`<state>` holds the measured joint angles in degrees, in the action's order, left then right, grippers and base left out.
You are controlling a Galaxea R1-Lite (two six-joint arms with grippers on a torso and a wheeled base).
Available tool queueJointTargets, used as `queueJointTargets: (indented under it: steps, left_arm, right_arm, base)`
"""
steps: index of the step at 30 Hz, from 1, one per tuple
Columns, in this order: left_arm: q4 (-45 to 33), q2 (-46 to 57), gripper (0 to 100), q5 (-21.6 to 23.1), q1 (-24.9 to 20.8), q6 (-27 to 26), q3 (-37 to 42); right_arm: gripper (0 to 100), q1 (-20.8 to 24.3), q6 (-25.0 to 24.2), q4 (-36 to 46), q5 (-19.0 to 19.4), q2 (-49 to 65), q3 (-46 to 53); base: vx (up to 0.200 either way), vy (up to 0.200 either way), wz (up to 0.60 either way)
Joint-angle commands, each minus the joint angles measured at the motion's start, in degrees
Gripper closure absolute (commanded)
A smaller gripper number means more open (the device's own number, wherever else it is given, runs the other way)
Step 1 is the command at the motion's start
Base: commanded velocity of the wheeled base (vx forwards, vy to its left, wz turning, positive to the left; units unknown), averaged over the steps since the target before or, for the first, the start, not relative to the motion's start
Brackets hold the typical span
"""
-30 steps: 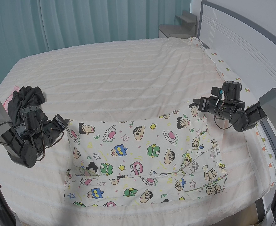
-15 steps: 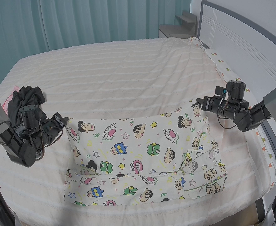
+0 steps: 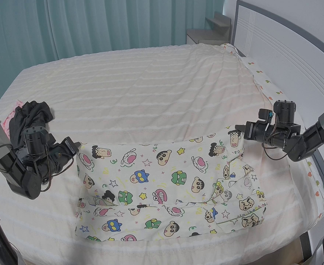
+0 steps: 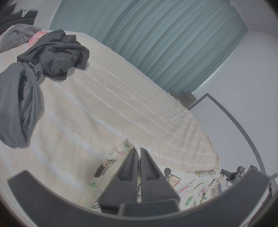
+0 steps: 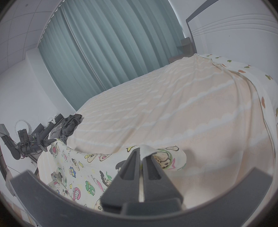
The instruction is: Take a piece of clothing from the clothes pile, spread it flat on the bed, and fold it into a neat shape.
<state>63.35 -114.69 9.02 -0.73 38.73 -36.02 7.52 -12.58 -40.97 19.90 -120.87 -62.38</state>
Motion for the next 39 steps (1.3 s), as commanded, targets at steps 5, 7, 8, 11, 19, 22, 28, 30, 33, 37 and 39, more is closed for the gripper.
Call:
queueJointTargets:
  steps: [5, 7, 8, 11, 19, 22, 28, 30, 33, 37, 39]
  left_arm:
    - [0.0, 0.3, 100, 1.4, 0.0, -3.0, 1.9]
    - [0.1, 0.8, 100, 2.1, 0.0, -3.0, 2.6]
    - [0.0, 1.1, 100, 2.5, 0.0, -3.0, 2.7]
    - [0.0, 1.8, 100, 3.7, 0.0, -3.2, 3.4]
    - [-0.4, 3.4, 100, 5.3, 0.2, -3.3, 4.1]
    - [-0.7, 4.3, 100, 7.2, 0.4, -4.9, 5.3]
    - [-3.9, 6.6, 100, 10.9, 1.3, -10.3, 7.7]
    - [-4.8, 7.2, 100, 11.8, 1.5, -10.3, 7.7]
    - [-6.0, 8.3, 100, 14.7, 2.5, -10.6, 8.1]
    - [-6.4, 8.9, 100, 17.3, 3.7, -13.9, 9.7]
    - [-6.5, 8.8, 100, 17.5, 3.8, -14.6, 9.9]
  right_arm:
    - [100, 0.0, 0.0, -5.3, 0.9, 2.6, 7.2]
    - [100, 0.0, 0.1, -7.0, 1.0, 2.8, 9.4]
    - [100, 0.0, 0.1, -7.3, 1.1, 2.9, 9.9]
    - [100, 0.0, 0.1, -7.5, 1.4, 3.6, 11.8]
    - [100, 0.0, 0.3, -7.5, 2.9, 5.5, 15.9]
    - [100, 0.0, 1.1, -7.5, 3.0, 5.6, 17.6]
    - [100, -0.2, 2.6, -7.7, 3.7, 6.6, 20.1]
    - [100, -0.2, 2.6, -7.7, 3.9, 7.1, 20.7]
    - [100, -0.2, 2.6, -7.7, 4.4, 8.0, 22.1]
    - [100, -0.1, 3.4, -7.7, 5.1, 9.0, 24.9]
    - [100, -0.1, 3.7, -7.7, 5.2, 9.1, 25.4]
  base:
    - [0.000, 0.000, 0.00]
    - [0.000, 0.000, 0.00]
    - [0.000, 0.000, 0.00]
    - [0.000, 0.000, 0.00]
    - [0.000, 0.000, 0.00]
    - [0.000, 0.000, 0.00]
    - [0.000, 0.000, 0.00]
    - [0.000, 0.000, 0.00]
    - [0.000, 0.000, 0.00]
    - [0.000, 0.000, 0.00]
    - [0.000, 0.000, 0.00]
